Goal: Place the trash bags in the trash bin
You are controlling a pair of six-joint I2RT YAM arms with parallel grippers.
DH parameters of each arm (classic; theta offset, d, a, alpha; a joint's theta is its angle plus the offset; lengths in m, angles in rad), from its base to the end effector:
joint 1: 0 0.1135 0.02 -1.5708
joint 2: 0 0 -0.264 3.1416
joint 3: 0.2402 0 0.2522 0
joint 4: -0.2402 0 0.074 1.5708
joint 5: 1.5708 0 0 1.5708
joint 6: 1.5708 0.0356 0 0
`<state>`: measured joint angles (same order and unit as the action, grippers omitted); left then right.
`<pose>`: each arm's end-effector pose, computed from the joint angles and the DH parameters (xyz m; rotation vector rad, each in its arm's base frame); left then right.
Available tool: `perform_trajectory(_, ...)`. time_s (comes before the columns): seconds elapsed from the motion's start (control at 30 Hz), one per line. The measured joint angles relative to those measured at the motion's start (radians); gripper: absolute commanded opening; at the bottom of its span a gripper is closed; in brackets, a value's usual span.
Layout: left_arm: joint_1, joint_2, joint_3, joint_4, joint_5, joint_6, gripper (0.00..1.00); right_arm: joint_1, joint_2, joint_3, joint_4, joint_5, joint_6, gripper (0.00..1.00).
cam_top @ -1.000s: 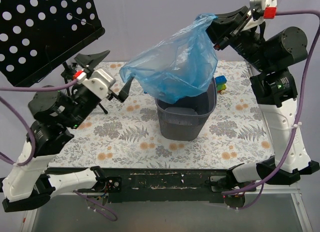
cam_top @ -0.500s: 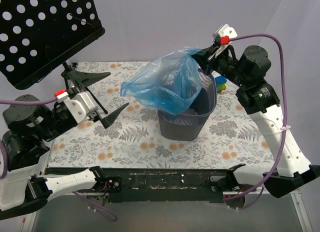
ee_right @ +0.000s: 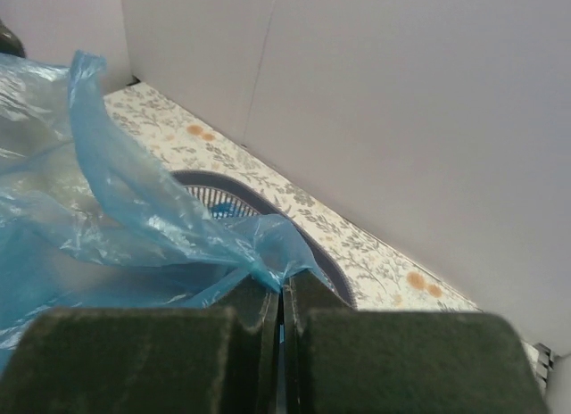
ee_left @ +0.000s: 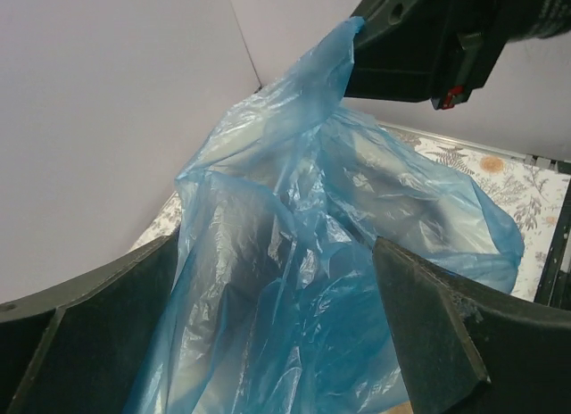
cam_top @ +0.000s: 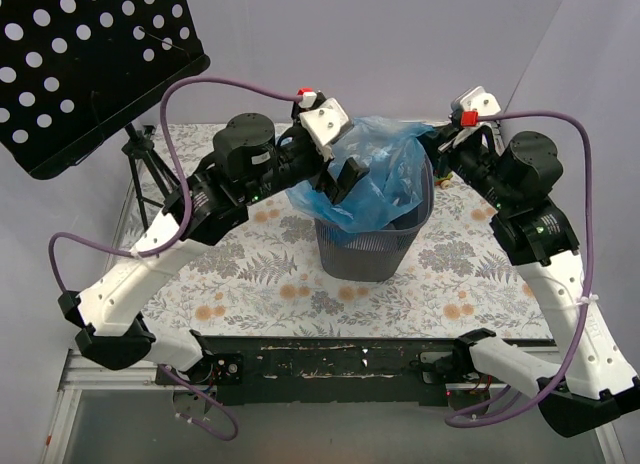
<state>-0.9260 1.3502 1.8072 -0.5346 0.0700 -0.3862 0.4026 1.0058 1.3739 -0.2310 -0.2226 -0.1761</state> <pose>0.1571 -0.2131 0.5245 0.5234 1.6783 -1.0405 0.1748 0.0830 0.4955 -0.5856 1.3223 0.3453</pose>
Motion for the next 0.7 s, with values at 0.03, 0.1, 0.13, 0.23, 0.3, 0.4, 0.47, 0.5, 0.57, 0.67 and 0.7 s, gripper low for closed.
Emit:
perform_trajectory(0.03,0.000,0.019,0.013,-0.005,-0.006,-0.021,0.92,-0.006,0.002,-0.005,0.001,0.011,-0.008,0.01)
perform_trajectory(0.1,0.001,0.027,0.019,-0.005,-0.019,-0.051,0.94,-0.023,0.002,-0.015,0.000,0.031,-0.016,0.01)
perform_trajectory(0.13,0.002,0.022,0.021,-0.002,-0.027,-0.064,0.96,-0.032,0.002,-0.017,-0.001,0.041,-0.019,0.01)
perform_trajectory(0.23,0.004,0.011,0.046,0.016,-0.039,-0.079,0.98,-0.058,0.001,-0.017,0.006,0.070,-0.034,0.01)
perform_trajectory(0.3,0.007,0.017,0.093,0.039,-0.056,-0.083,0.98,-0.077,0.002,-0.017,0.023,0.091,-0.039,0.01)
perform_trajectory(0.4,0.009,0.037,0.182,0.081,-0.076,-0.082,0.98,-0.104,0.010,-0.014,0.047,0.114,-0.042,0.01)
perform_trajectory(0.47,0.014,0.054,0.236,0.110,-0.085,-0.083,0.98,-0.116,0.028,-0.005,0.063,0.124,-0.042,0.01)
perform_trajectory(0.5,0.018,0.062,0.256,0.122,-0.088,-0.084,0.98,-0.120,0.038,-0.001,0.074,0.127,-0.044,0.01)
perform_trajectory(0.57,0.030,0.070,0.271,0.129,-0.087,-0.087,0.98,-0.124,0.059,0.006,0.092,0.119,-0.056,0.01)
perform_trajectory(0.67,0.051,0.071,0.241,0.123,-0.082,-0.106,0.98,-0.126,0.088,0.021,0.103,0.102,-0.066,0.01)
perform_trajectory(0.7,0.060,0.070,0.223,0.117,-0.080,-0.116,0.98,-0.126,0.098,0.029,0.105,0.095,-0.068,0.01)
